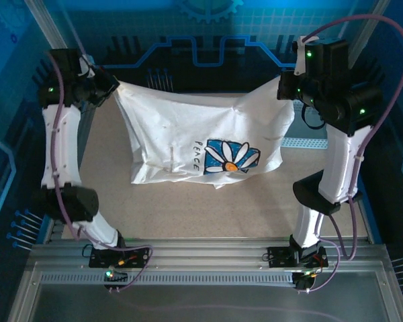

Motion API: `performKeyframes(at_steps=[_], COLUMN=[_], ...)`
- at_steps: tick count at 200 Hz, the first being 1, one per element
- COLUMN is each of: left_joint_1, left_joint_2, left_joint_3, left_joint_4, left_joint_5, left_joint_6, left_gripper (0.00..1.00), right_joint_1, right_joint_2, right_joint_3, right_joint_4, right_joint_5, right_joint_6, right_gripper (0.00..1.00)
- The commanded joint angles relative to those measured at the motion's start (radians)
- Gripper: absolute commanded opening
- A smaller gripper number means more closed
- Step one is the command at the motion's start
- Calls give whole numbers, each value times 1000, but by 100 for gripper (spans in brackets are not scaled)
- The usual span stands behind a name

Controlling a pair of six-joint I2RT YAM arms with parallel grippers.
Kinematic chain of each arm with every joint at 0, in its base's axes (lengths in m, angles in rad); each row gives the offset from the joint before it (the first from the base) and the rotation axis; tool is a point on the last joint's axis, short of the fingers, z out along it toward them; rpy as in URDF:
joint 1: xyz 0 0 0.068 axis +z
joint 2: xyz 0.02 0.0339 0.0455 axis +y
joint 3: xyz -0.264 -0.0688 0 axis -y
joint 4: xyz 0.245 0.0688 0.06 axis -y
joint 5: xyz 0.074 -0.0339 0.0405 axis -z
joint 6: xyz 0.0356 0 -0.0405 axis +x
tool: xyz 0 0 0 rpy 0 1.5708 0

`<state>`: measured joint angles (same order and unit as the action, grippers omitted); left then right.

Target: Fold the inside-out t-shirt

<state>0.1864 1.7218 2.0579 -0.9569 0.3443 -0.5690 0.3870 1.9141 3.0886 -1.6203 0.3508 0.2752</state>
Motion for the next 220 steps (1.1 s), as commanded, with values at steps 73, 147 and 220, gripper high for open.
performKeyframes(at_steps=[73, 147, 220], left_joint_1=[16, 16, 15], left_joint_2=[-421, -773, -697], left_joint_3=[-84, -298, -430], left_joint_4=[276, 484, 464], left_joint_5=[45, 75, 61], left_joint_6=[-14, -89, -80], left_gripper=[0, 0, 0], right_joint_1=[-71, -71, -71], right_joint_2=[-218, -428, -560], right_joint_3=[84, 57, -495], right_joint_4=[89, 229, 530], right_joint_5=[23, -121, -130], right_joint_6=[-8, -33, -78], right_gripper=[0, 0, 0])
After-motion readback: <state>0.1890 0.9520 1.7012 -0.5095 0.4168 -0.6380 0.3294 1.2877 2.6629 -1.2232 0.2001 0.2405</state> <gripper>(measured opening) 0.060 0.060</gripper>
